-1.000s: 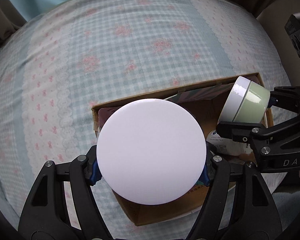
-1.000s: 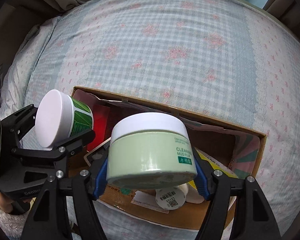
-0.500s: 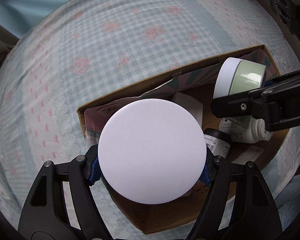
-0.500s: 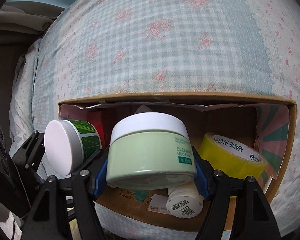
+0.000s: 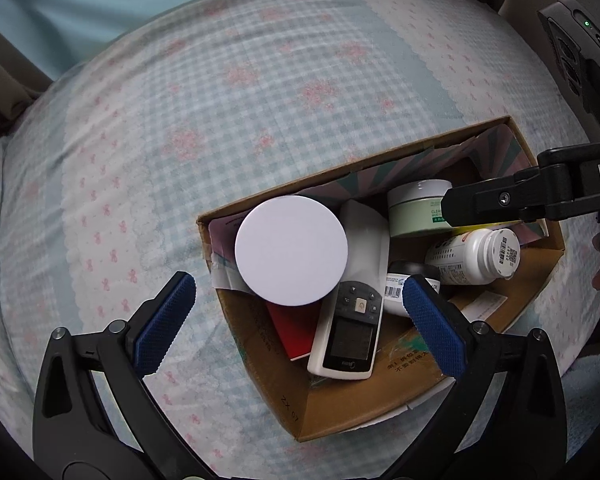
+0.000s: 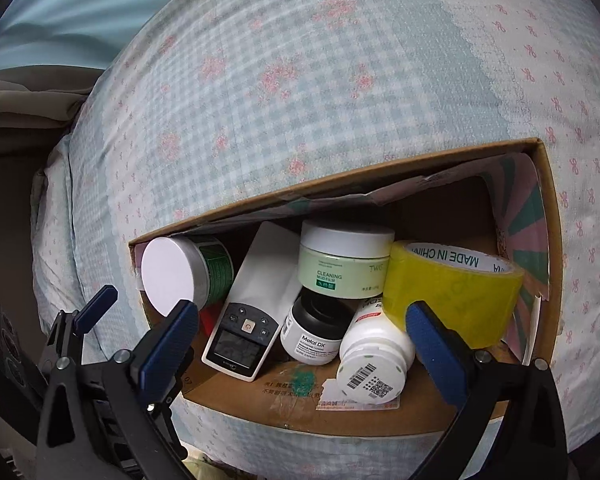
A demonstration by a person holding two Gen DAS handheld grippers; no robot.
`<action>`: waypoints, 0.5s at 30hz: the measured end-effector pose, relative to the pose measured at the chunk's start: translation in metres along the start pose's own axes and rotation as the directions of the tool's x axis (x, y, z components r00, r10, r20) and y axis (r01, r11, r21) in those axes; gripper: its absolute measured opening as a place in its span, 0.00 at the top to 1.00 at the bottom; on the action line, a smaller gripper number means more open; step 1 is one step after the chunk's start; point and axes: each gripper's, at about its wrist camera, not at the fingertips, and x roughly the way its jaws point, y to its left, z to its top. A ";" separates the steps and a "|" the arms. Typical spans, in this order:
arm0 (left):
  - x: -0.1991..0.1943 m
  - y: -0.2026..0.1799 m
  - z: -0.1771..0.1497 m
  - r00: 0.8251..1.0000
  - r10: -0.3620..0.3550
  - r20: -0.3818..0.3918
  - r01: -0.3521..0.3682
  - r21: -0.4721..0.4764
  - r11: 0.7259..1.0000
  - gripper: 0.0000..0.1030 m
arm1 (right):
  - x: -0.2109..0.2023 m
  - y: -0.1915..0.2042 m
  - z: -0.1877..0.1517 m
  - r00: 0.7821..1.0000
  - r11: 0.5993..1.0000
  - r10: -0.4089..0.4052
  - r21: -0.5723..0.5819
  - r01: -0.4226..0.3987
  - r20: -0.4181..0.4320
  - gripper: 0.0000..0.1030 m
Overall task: Organize rigid objects
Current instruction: 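Open both tools to release the jars into the box and lift away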
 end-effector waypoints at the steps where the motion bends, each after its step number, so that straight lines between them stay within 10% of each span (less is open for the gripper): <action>1: -0.004 -0.003 -0.002 1.000 0.001 0.005 -0.001 0.001 1.000 0.00 | -0.002 0.000 -0.002 1.000 1.000 -0.001 0.000 0.001 0.003 0.00; 15: -0.070 -0.044 -0.006 0.995 0.046 0.086 -0.047 0.011 0.999 0.00 | -0.076 -0.007 -0.036 0.988 0.998 0.052 -0.027 -0.049 0.146 0.00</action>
